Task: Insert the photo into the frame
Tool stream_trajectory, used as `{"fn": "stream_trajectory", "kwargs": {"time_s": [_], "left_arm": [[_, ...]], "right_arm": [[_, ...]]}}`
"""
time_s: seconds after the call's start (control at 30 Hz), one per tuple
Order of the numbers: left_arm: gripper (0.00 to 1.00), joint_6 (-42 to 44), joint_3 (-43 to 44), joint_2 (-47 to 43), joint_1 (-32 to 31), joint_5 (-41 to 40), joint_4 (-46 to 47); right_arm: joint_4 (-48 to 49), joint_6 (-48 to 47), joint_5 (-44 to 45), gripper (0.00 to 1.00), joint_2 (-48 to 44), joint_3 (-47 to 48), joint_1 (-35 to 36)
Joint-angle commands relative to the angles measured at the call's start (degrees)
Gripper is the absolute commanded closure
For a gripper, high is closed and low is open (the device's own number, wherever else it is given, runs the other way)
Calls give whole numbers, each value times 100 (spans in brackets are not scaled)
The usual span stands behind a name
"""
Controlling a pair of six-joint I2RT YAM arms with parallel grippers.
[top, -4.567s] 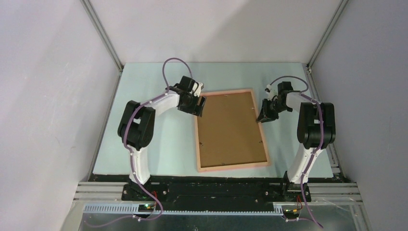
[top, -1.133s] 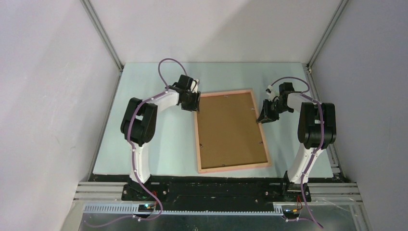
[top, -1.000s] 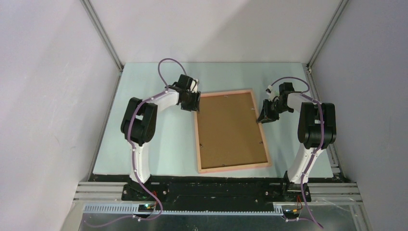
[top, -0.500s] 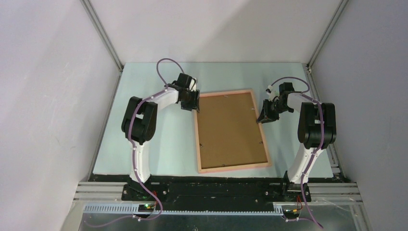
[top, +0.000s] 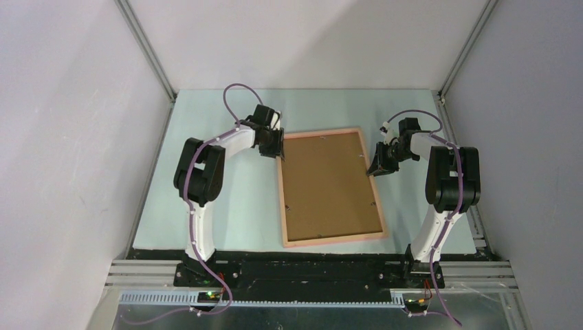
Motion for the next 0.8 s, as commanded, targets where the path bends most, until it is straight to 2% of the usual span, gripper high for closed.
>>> {"fn": "stream_trajectory", "kwargs": {"time_s": [0.0,0.27,0.6,0.77], "left_arm": [[62,30,-198,56,21,-161,-171],[69,224,-467,-202,23,46,-165],[61,719,-431,-209,-108,184,-184],[63,975,-474,-245,-281,124,-266]], "right_arm": [[-162,27,96,100,120,-98,-75],[-149,35,105,100,114,-103,-71],[-127,35,123,100,130,-101,-62],[-119,31,120,100,123,-103,-68]]}}
